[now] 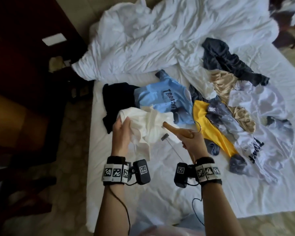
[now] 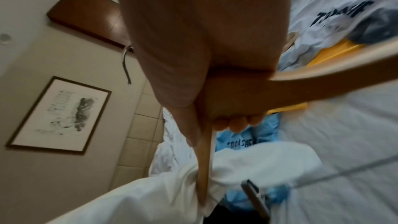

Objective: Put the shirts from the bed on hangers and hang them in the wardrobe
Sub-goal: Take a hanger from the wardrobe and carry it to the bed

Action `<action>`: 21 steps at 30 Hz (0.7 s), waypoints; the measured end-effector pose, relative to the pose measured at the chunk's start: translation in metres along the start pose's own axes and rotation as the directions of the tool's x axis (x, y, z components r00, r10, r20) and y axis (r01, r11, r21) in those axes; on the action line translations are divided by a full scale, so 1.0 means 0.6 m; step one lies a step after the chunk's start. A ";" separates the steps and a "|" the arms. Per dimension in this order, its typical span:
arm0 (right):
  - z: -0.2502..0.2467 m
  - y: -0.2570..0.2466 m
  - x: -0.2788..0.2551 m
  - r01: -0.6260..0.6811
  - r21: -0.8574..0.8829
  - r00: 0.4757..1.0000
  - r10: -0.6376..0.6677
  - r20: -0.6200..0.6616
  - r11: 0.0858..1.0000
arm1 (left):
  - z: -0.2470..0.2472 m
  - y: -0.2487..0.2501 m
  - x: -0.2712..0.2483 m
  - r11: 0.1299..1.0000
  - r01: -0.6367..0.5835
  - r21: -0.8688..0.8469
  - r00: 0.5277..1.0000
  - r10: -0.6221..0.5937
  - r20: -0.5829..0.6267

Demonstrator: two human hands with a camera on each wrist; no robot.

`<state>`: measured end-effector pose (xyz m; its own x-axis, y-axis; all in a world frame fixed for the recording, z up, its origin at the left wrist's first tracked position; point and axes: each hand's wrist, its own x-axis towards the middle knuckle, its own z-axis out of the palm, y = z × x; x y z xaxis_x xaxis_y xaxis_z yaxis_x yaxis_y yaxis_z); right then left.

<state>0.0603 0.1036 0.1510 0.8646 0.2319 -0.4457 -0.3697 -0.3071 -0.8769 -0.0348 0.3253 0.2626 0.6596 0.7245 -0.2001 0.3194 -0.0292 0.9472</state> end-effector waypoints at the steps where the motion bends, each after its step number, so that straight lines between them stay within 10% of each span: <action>1: 0.006 -0.022 -0.012 0.005 0.022 0.999 -0.006 0.046 1.000 | -0.018 0.024 -0.011 0.999 -0.020 -0.037 0.999 0.019 -0.026; 9: 0.050 -0.153 -0.029 0.124 -0.251 0.943 -0.035 0.331 0.960 | -0.164 0.169 -0.040 0.937 -0.154 -0.315 0.960 0.067 -0.270; 15: 0.108 -0.223 -0.040 0.254 -0.490 0.961 -0.159 0.226 0.834 | -0.235 0.200 -0.025 0.948 -0.161 -0.274 0.971 0.101 -0.219; 21: 0.160 -0.335 -0.125 0.515 0.071 0.847 -0.519 0.111 0.855 | -0.250 0.220 -0.021 0.963 -0.135 -0.232 0.990 0.123 -0.068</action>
<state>0.0369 0.2363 0.3436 0.8866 0.4589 0.0579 0.1050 -0.0778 -0.9914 -0.1032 0.4157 0.4275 0.6459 0.7606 -0.0649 0.0605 0.0338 0.9976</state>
